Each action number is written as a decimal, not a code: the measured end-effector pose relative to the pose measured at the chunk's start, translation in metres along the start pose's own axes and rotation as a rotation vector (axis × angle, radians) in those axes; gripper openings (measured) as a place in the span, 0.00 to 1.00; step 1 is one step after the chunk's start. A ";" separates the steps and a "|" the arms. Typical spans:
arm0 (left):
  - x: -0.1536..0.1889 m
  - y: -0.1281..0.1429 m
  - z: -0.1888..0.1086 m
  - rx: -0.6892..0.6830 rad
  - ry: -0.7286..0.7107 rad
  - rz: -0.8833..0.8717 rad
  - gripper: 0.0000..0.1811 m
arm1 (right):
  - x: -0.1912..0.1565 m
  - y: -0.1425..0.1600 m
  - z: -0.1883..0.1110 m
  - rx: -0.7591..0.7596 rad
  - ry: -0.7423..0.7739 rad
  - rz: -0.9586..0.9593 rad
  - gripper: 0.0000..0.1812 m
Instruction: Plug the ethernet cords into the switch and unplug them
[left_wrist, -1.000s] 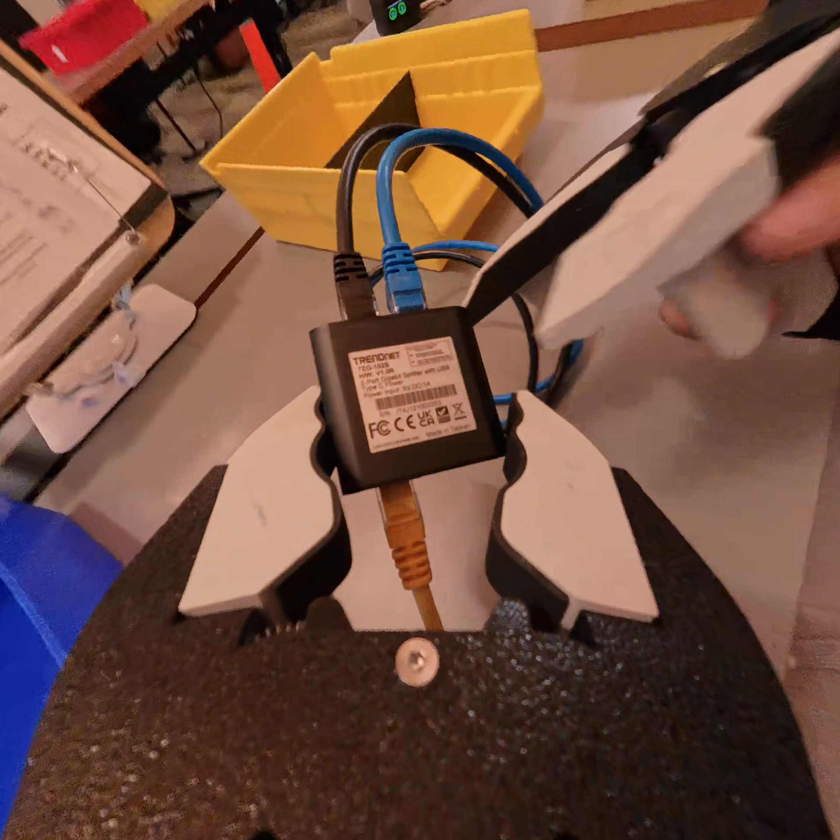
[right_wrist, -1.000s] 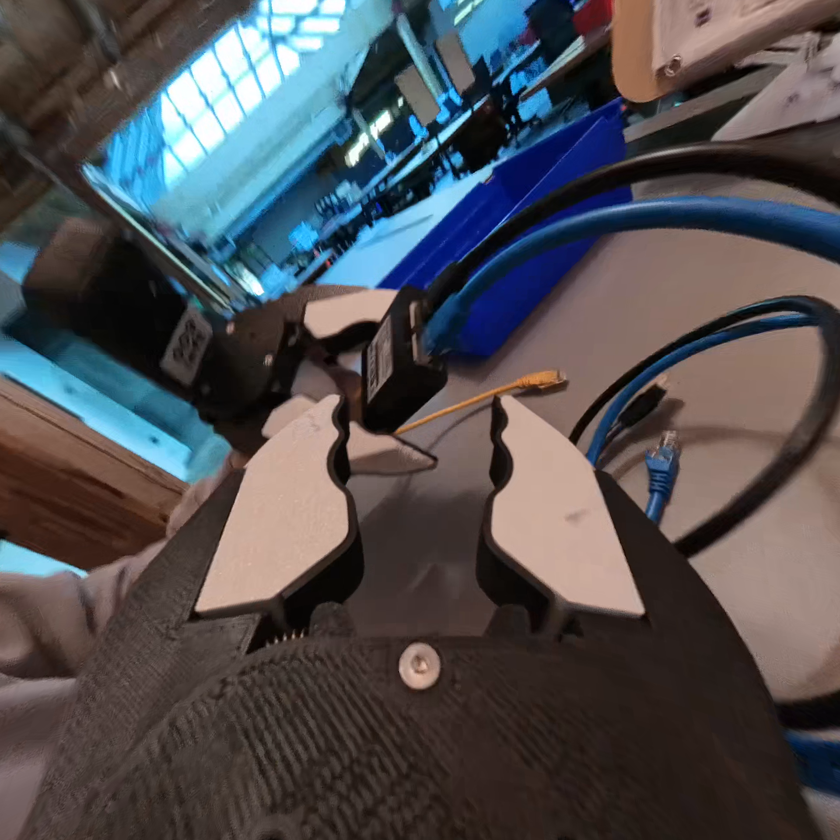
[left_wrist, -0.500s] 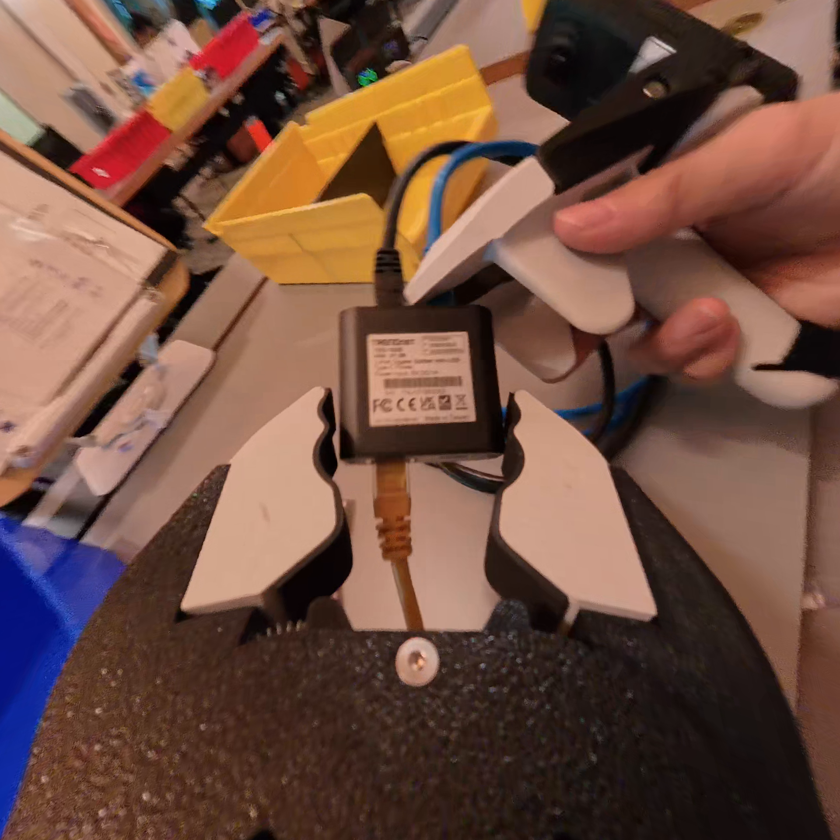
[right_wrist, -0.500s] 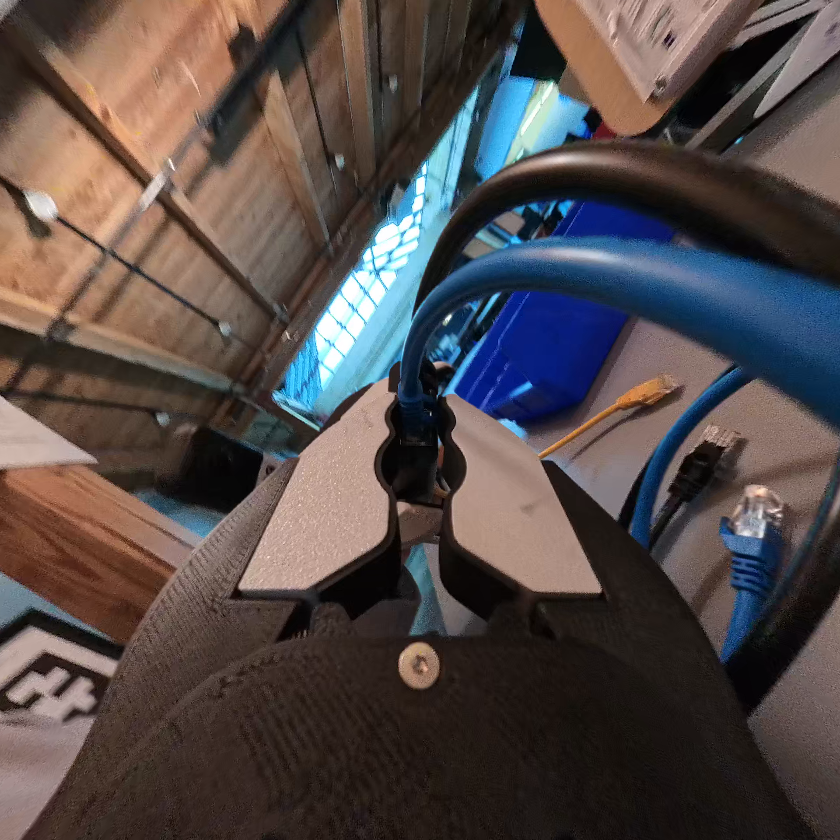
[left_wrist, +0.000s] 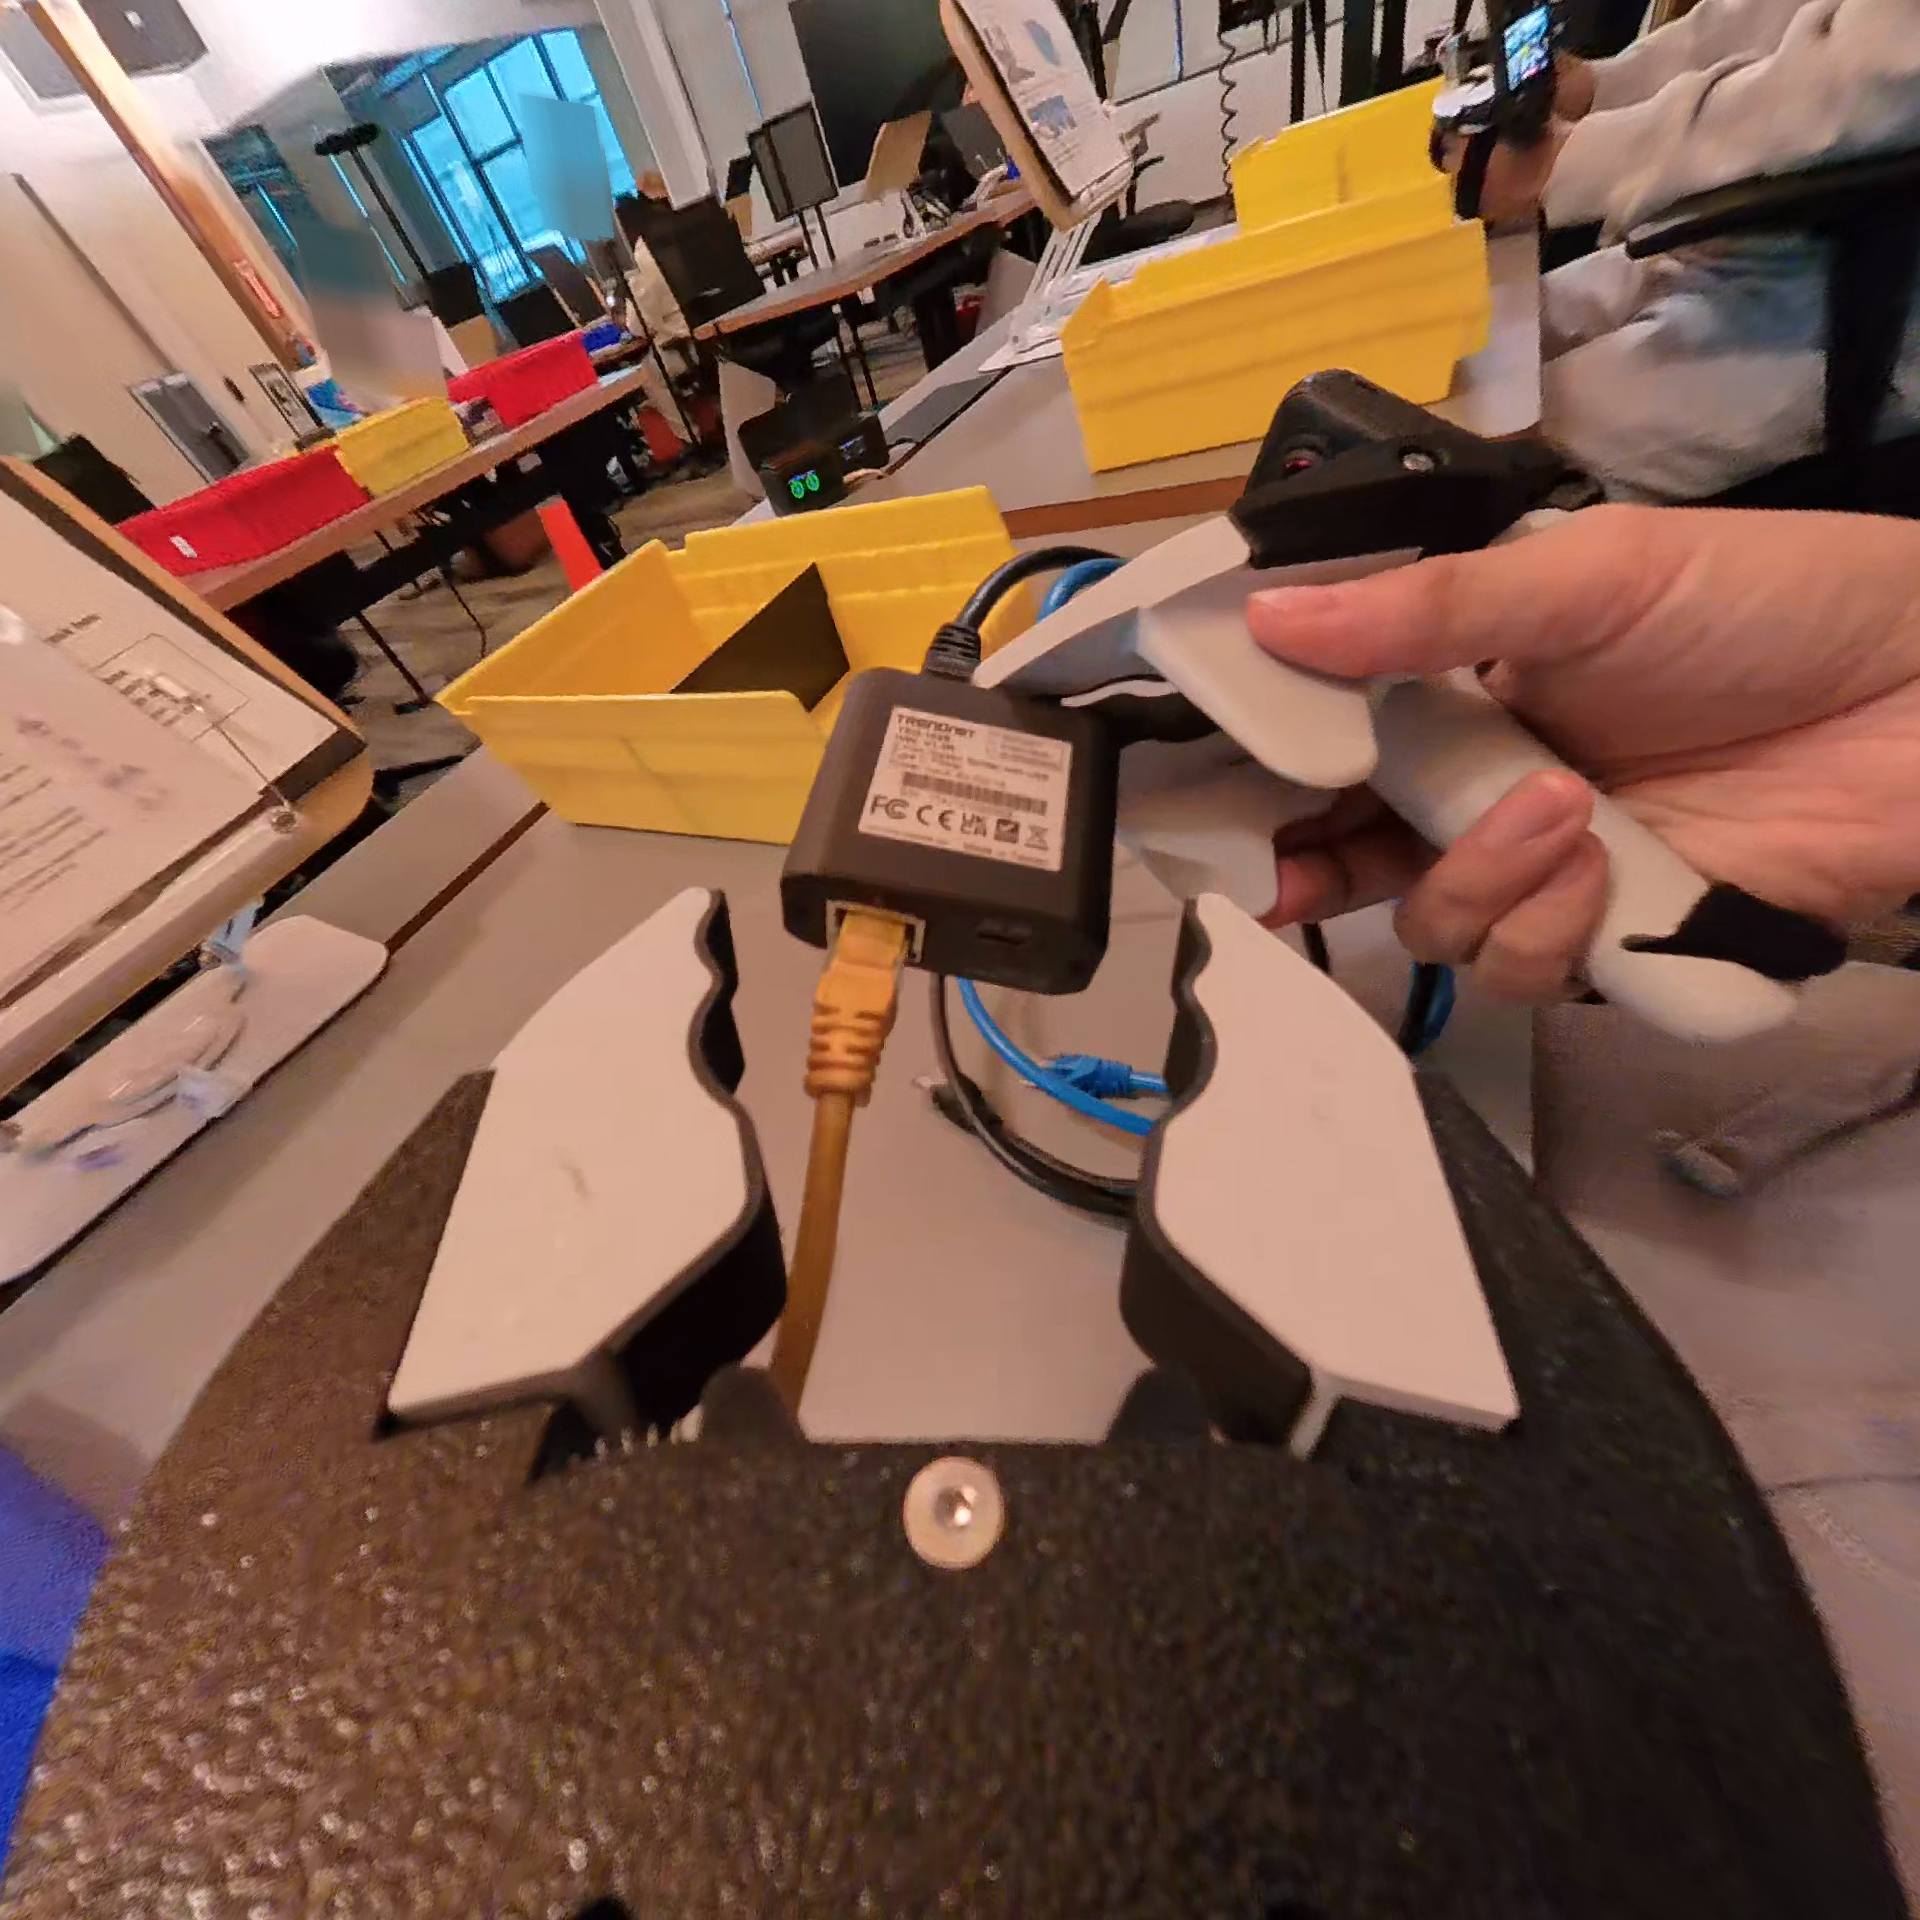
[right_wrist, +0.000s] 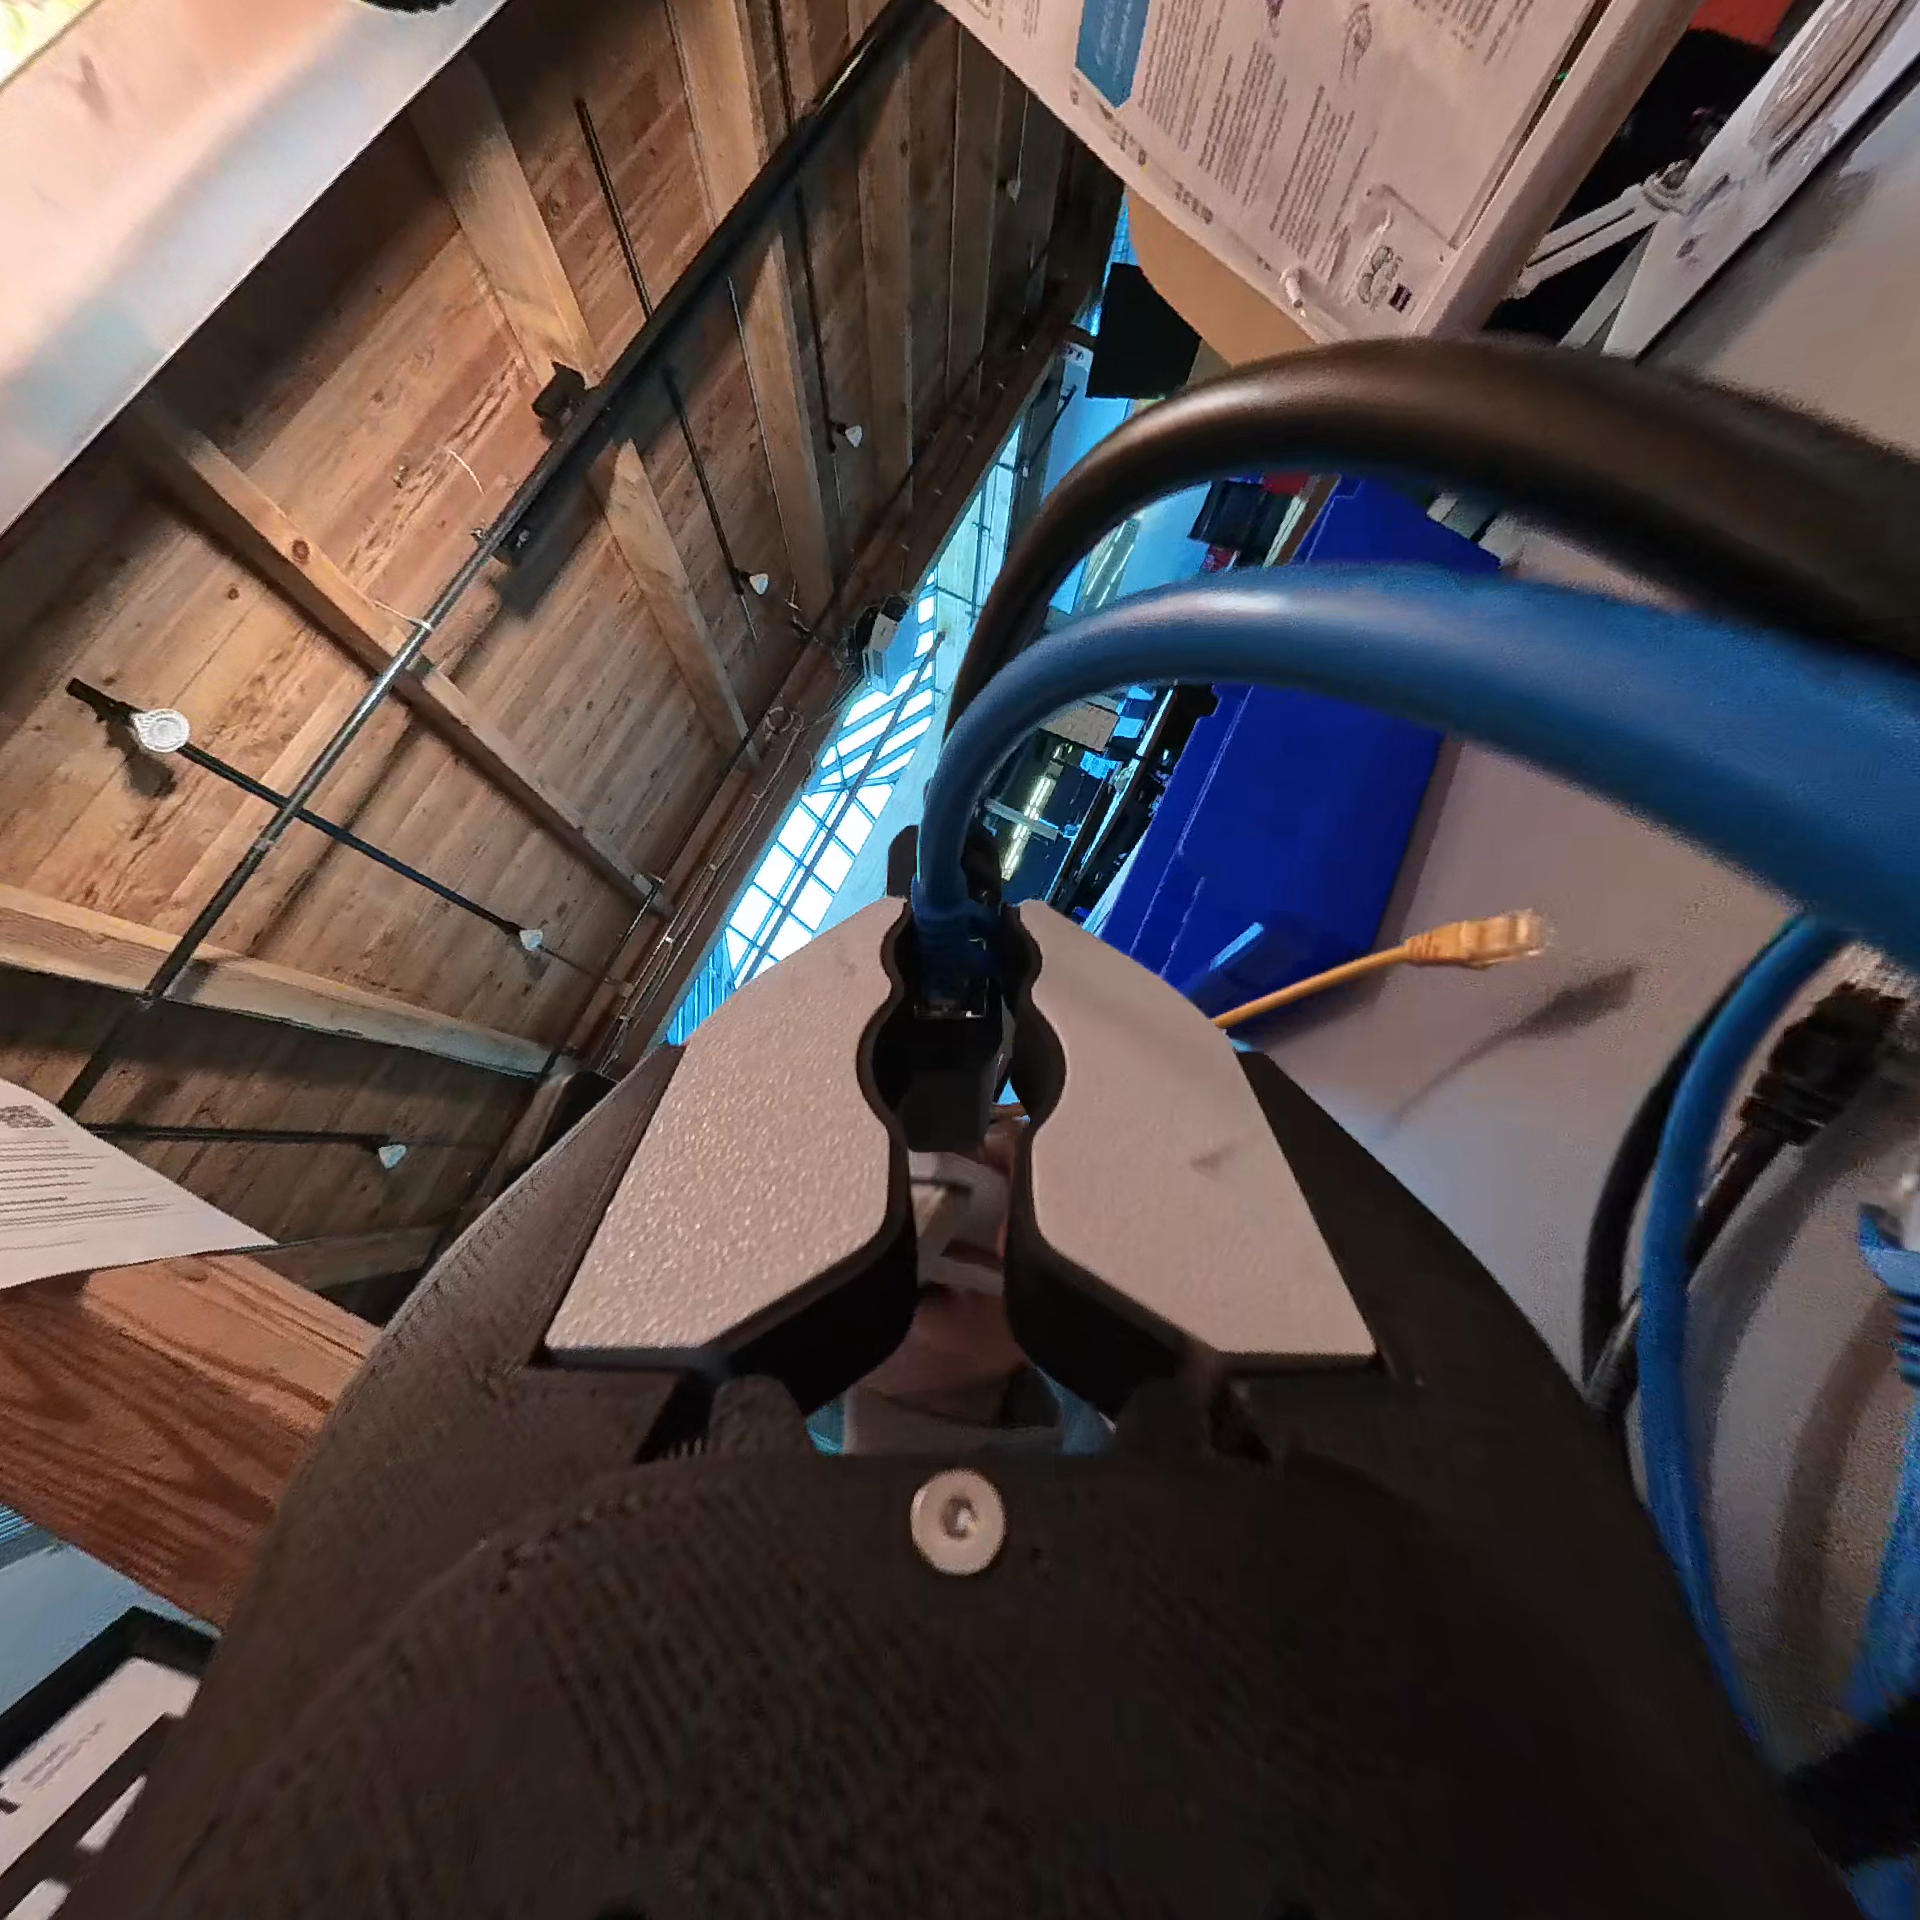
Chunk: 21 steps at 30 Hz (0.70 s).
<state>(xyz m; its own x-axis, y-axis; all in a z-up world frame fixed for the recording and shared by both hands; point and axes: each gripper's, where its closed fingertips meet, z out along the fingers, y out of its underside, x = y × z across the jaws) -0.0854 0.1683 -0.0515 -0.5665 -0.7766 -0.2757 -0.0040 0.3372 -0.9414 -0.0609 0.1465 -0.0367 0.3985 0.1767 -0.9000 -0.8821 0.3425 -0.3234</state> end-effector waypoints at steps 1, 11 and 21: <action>-0.001 0.000 0.001 0.018 -0.016 0.023 0.42 | -0.001 0.001 -0.001 -0.001 0.003 0.001 0.08; -0.002 0.005 0.005 0.224 -0.035 0.036 0.33 | 0.008 0.008 0.002 -0.059 0.008 0.021 0.08; -0.004 0.022 0.012 0.182 0.016 -0.072 0.34 | 0.022 0.008 0.004 -0.067 0.037 0.073 0.08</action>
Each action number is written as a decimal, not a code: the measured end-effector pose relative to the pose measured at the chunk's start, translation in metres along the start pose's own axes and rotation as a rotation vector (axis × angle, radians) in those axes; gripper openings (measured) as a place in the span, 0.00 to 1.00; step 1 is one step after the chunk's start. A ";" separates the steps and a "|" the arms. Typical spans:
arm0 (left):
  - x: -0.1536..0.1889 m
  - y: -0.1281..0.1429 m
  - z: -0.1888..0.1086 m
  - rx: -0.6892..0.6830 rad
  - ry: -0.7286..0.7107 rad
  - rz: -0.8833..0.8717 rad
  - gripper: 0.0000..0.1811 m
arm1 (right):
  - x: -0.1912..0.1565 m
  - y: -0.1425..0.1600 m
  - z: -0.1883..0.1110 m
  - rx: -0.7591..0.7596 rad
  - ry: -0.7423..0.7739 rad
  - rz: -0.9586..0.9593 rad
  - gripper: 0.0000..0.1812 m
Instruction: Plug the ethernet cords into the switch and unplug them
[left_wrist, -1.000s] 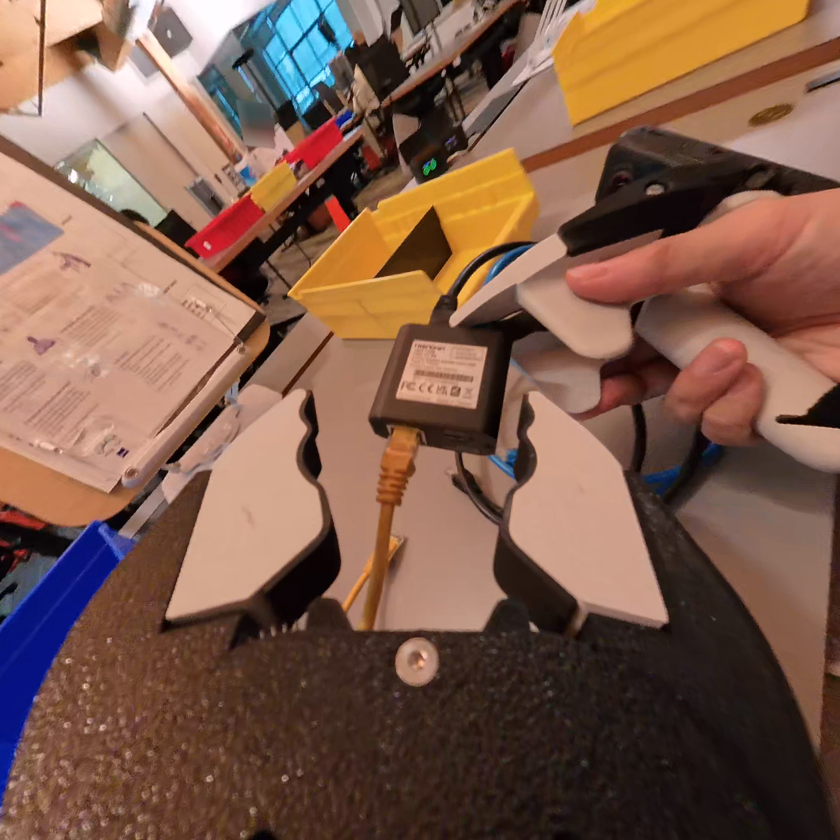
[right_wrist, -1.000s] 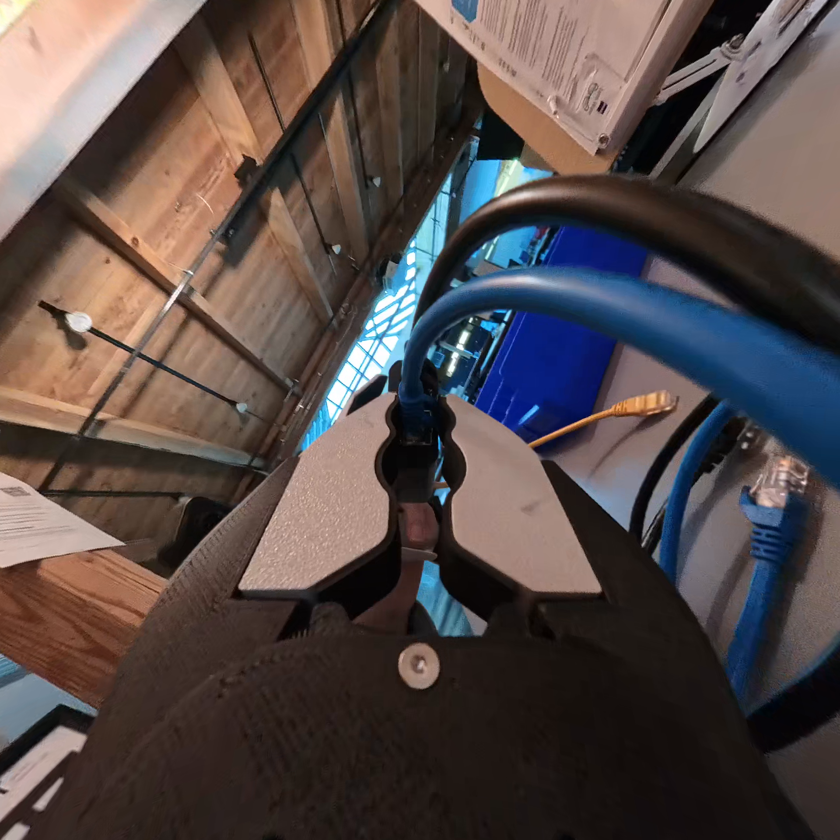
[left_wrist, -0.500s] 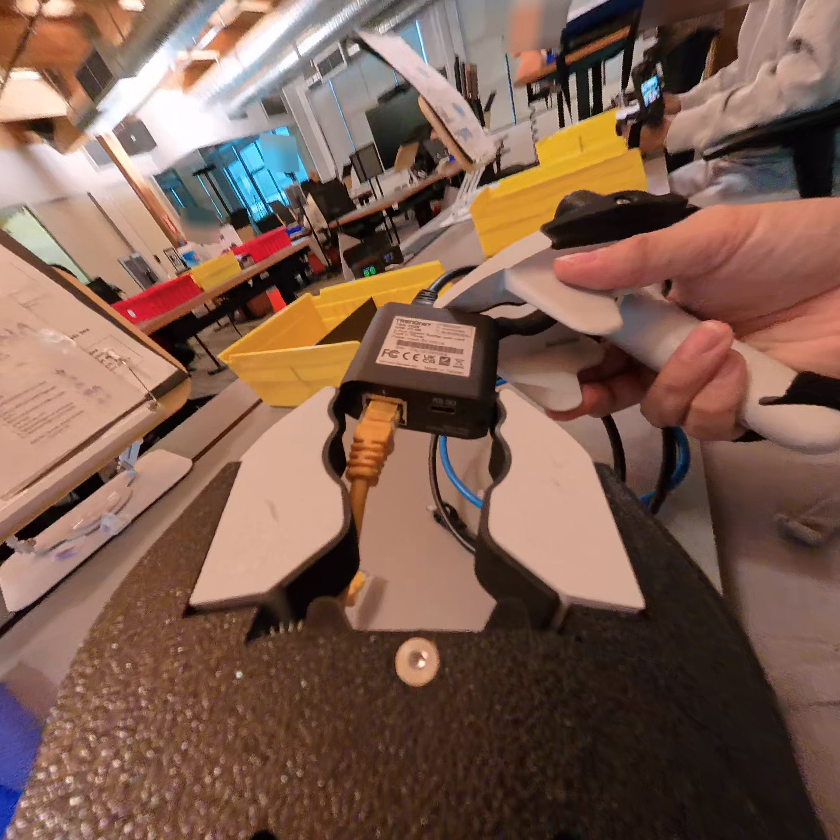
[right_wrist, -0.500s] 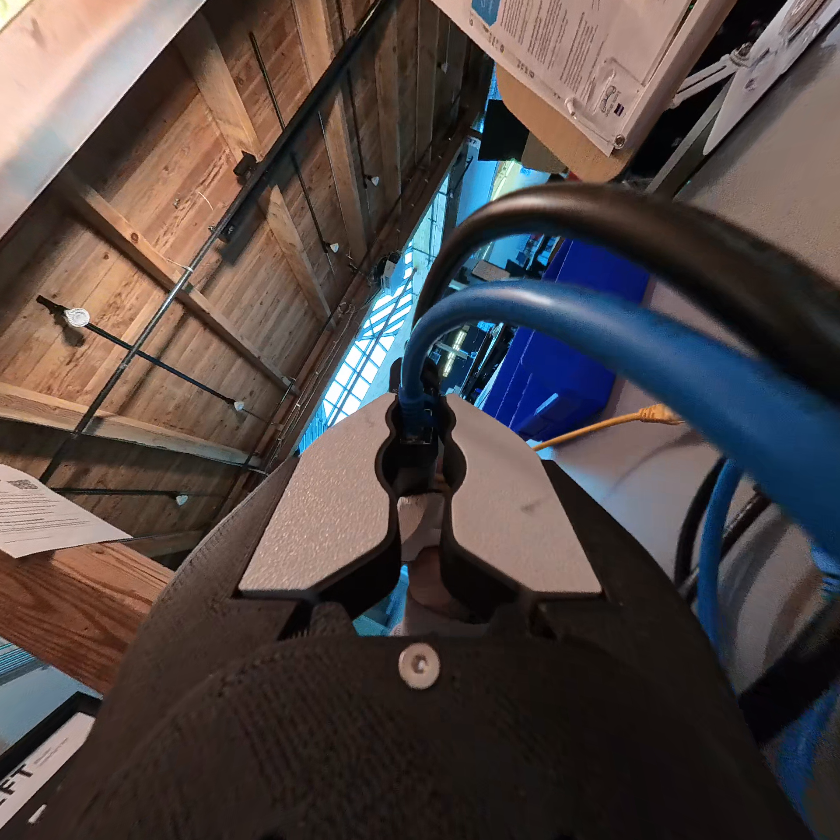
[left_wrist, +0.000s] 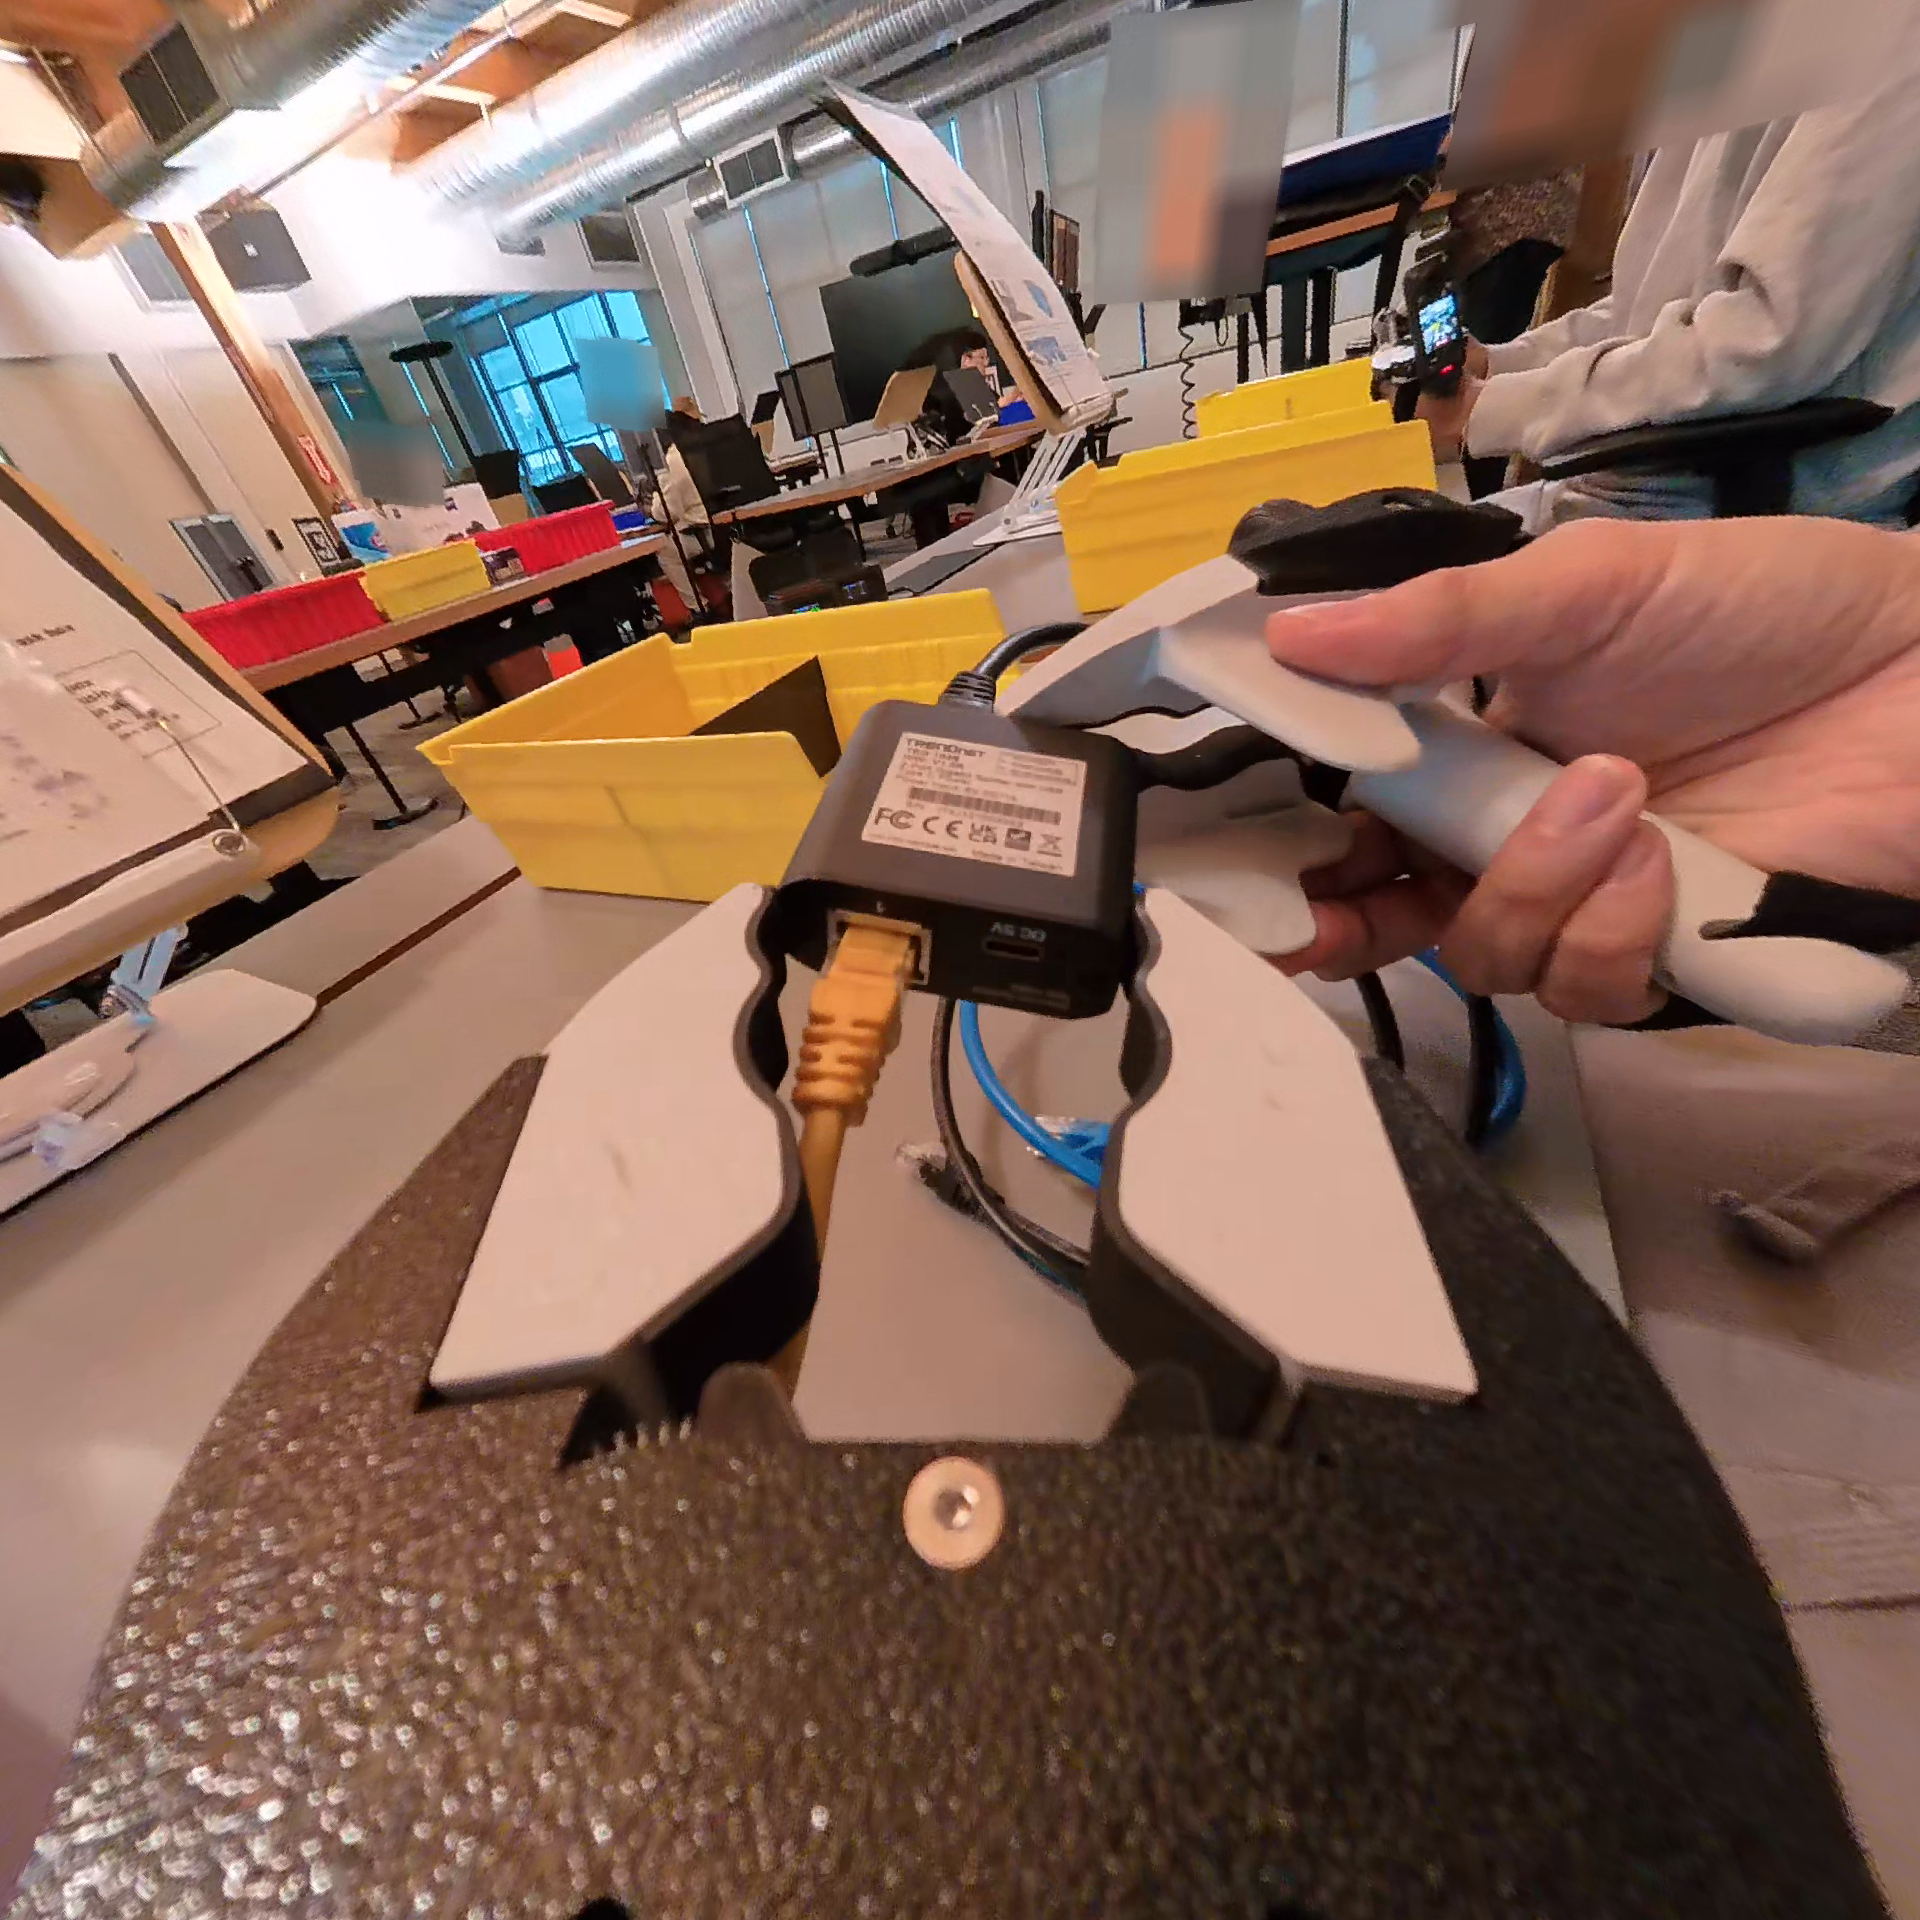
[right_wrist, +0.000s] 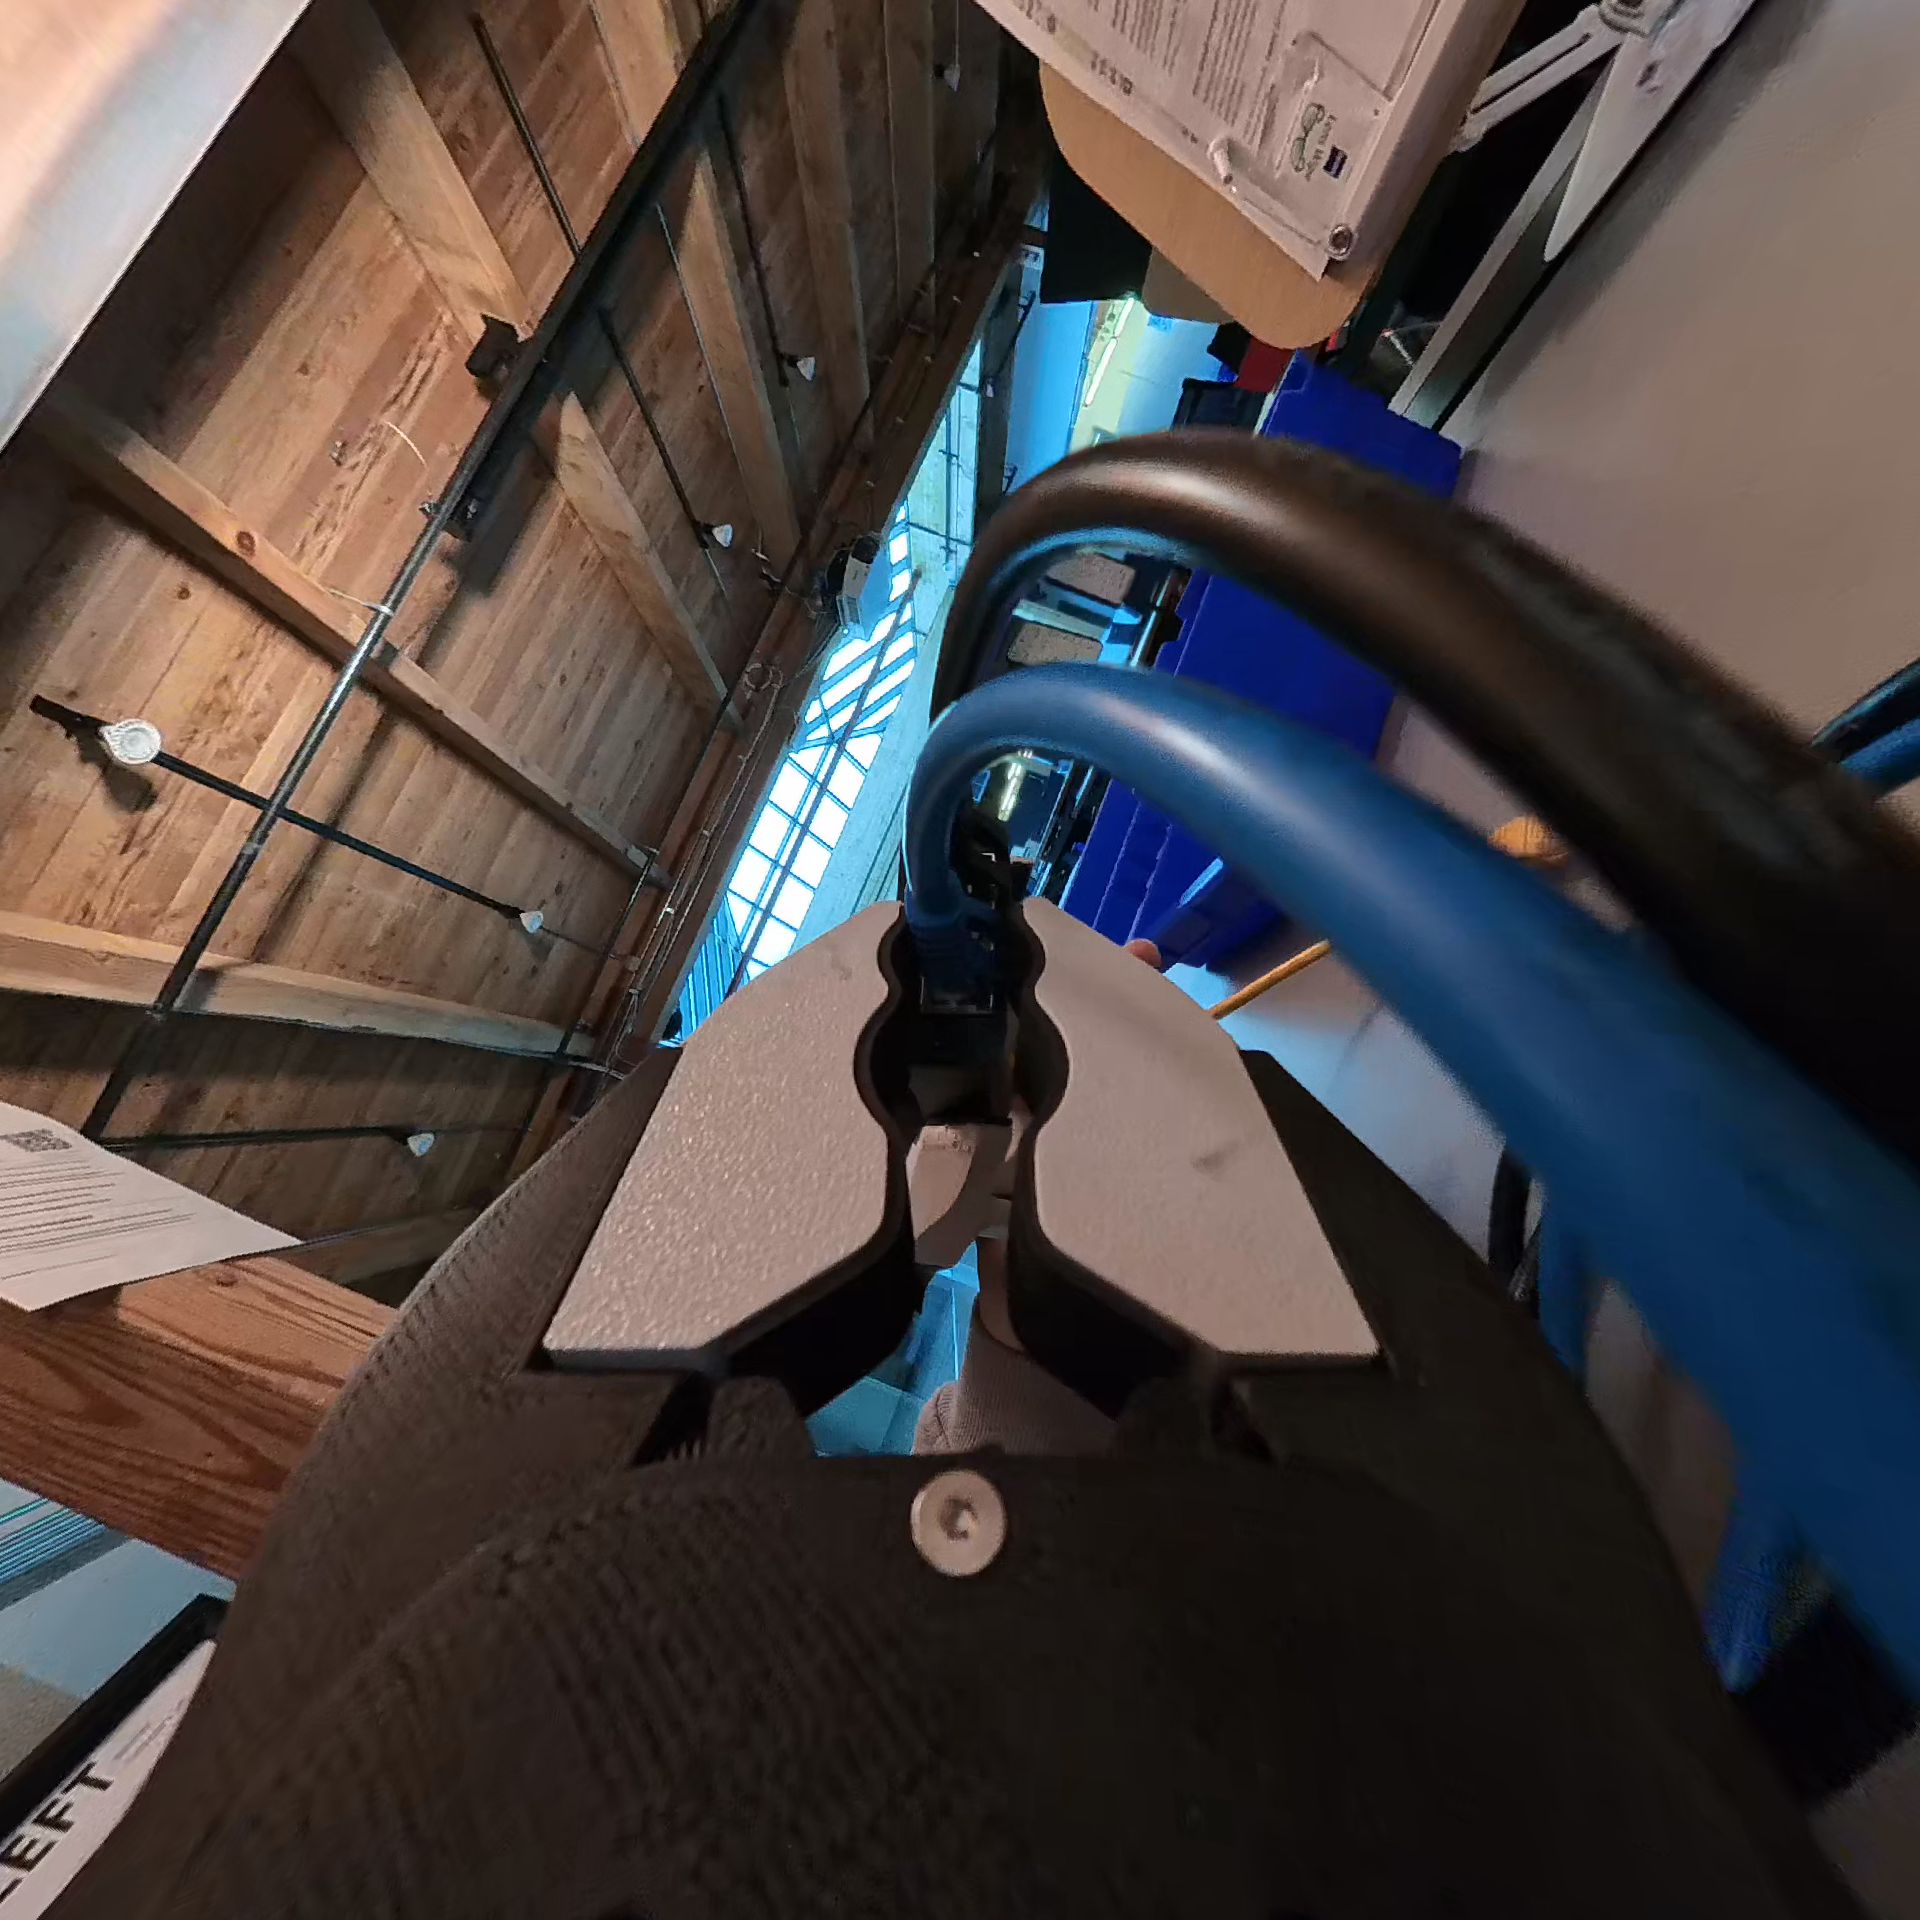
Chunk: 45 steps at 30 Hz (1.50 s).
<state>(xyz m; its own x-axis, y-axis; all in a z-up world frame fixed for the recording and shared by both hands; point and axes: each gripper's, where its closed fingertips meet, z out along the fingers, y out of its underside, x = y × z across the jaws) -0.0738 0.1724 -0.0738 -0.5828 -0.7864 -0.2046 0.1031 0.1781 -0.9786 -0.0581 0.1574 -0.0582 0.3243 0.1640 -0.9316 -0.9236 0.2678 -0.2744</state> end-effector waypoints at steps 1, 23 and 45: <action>0.000 0.001 0.001 -0.004 0.000 -0.003 0.34 | 0.001 -0.001 0.000 0.001 0.010 -0.002 0.09; 0.006 -0.019 0.002 0.184 -0.025 0.214 0.33 | -0.011 -0.004 -0.009 -0.015 0.006 -0.075 0.08; -0.025 -0.004 0.008 0.089 -0.071 -0.140 0.33 | 0.000 -0.012 -0.007 0.045 0.031 -0.113 0.06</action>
<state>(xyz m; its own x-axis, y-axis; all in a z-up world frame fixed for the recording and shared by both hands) -0.0534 0.1869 -0.0652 -0.5387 -0.8400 -0.0641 0.0976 0.0133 -0.9951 -0.0485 0.1479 -0.0565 0.4189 0.1006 -0.9025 -0.8711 0.3252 -0.3680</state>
